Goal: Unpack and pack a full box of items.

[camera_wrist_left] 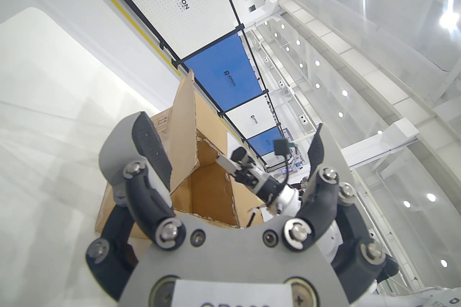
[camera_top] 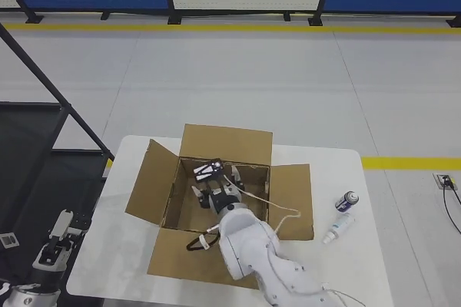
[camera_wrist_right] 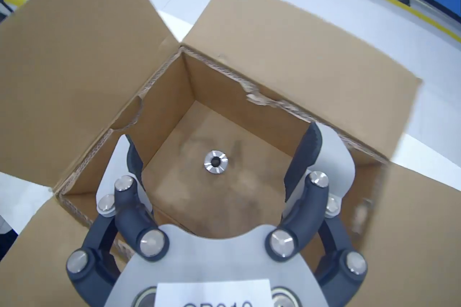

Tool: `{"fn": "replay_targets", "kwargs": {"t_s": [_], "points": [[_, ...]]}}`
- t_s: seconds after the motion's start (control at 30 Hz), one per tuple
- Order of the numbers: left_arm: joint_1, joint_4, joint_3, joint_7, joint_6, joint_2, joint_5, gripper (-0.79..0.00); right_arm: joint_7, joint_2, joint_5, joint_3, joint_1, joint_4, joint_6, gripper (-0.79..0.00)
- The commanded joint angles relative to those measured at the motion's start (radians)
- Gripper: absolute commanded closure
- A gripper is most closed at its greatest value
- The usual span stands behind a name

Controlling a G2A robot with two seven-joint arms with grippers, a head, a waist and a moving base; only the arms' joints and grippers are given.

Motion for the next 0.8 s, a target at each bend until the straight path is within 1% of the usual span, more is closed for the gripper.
{"fn": "replay_targets", "kwargs": {"t_s": [0.0,0.1,0.17,0.2,0.3,0.33,0.37,0.43,0.5,0.6,0.63,0.7,0.77], "points": [[0.0,0.0,0.0,0.0,0.0,0.0,0.0,-0.785,0.042,0.031,-0.122,0.101,-0.157,-0.238,-0.015,-0.785],[0.0,0.0,0.0,0.0,0.0,0.0,0.0,-0.785,0.048,0.061,-0.215,0.222,-0.365,-0.478,-0.023,-0.785],[0.0,0.0,0.0,0.0,0.0,0.0,0.0,-0.785,0.019,0.075,-0.227,0.296,-0.501,-0.604,-0.026,-0.785],[0.0,0.0,0.0,0.0,0.0,0.0,0.0,-0.785,-0.004,0.08,-0.227,0.338,-0.56,-0.631,-0.013,-0.785],[0.0,0.0,0.0,0.0,0.0,0.0,0.0,-0.785,-0.121,0.085,-0.166,0.467,-0.686,-0.631,0.066,-0.785],[0.0,0.0,0.0,0.0,0.0,0.0,0.0,-0.785,-0.141,0.086,-0.139,0.506,-0.723,-0.631,0.082,-0.785],[0.0,0.0,0.0,0.0,0.0,0.0,0.0,-0.785,-0.157,0.088,-0.103,0.54,-0.753,-0.631,0.076,-0.785],[0.0,0.0,0.0,0.0,0.0,0.0,0.0,-0.785,-0.144,0.091,-0.054,0.619,-0.804,-0.631,0.065,-0.785],[0.0,0.0,0.0,0.0,0.0,0.0,0.0,-0.785,-0.102,0.093,-0.016,0.678,-0.818,-0.614,0.052,-0.785],[0.0,0.0,0.0,0.0,0.0,0.0,0.0,-0.785,-0.04,0.092,0.02,0.734,-0.755,-0.506,0.063,-0.785],[0.0,0.0,0.0,0.0,0.0,0.0,0.0,-0.785,-0.022,0.093,0.043,0.746,-0.726,-0.468,0.051,-0.785],[0.0,0.0,0.0,0.0,0.0,0.0,0.0,-0.785,0.015,0.096,0.096,0.77,-0.673,-0.399,-0.017,-0.785],[0.0,0.0,0.0,0.0,0.0,0.0,0.0,-0.785,0.042,0.099,0.101,0.778,-0.63,-0.338,-0.049,-0.785]]}}
